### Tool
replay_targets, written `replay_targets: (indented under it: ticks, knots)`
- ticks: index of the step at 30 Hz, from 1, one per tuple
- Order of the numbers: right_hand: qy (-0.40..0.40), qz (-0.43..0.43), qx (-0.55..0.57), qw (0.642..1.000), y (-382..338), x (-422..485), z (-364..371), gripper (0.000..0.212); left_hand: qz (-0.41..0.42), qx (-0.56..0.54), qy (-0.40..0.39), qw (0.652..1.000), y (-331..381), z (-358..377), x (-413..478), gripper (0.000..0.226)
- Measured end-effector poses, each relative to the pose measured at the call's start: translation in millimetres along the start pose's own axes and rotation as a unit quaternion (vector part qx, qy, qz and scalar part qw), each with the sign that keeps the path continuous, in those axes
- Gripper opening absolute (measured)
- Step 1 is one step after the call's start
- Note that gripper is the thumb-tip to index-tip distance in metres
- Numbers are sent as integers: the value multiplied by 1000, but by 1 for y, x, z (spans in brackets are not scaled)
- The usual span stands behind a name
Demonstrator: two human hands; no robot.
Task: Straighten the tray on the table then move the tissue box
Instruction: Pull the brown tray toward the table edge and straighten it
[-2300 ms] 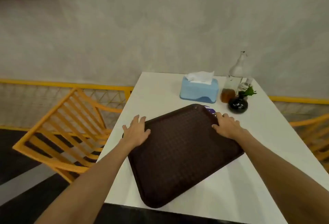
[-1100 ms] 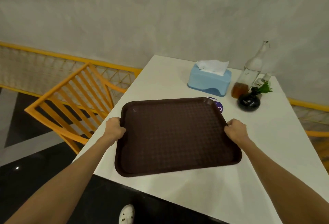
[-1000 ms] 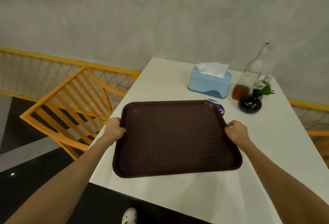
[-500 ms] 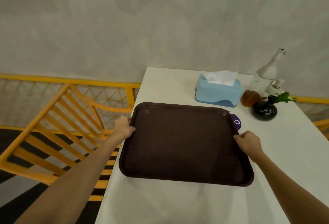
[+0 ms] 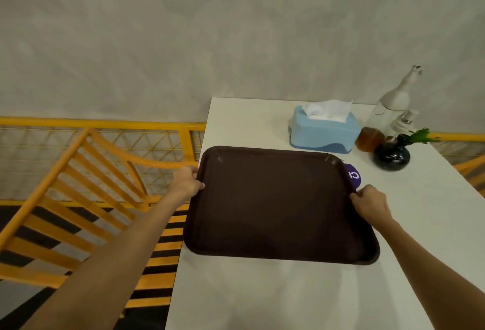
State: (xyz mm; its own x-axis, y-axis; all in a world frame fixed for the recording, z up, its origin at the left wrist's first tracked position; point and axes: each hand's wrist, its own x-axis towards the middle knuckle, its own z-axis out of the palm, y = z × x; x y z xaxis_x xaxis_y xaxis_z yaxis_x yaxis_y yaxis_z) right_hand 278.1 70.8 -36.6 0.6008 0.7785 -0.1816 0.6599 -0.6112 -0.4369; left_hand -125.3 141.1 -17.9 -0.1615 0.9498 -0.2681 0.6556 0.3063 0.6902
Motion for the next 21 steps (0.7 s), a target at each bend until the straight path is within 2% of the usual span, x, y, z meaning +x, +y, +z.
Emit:
replay_targets:
  ticks: [6, 21]
  knots:
    - [-5, 9, -17, 1000, -6, -1, -4, 29, 1, -7, -2, 1000, -2, 3, -1, 53]
    - [-37, 1, -28, 999, -9, -3, -14, 32, -18, 20, -55, 998, -6, 4, 11, 46]
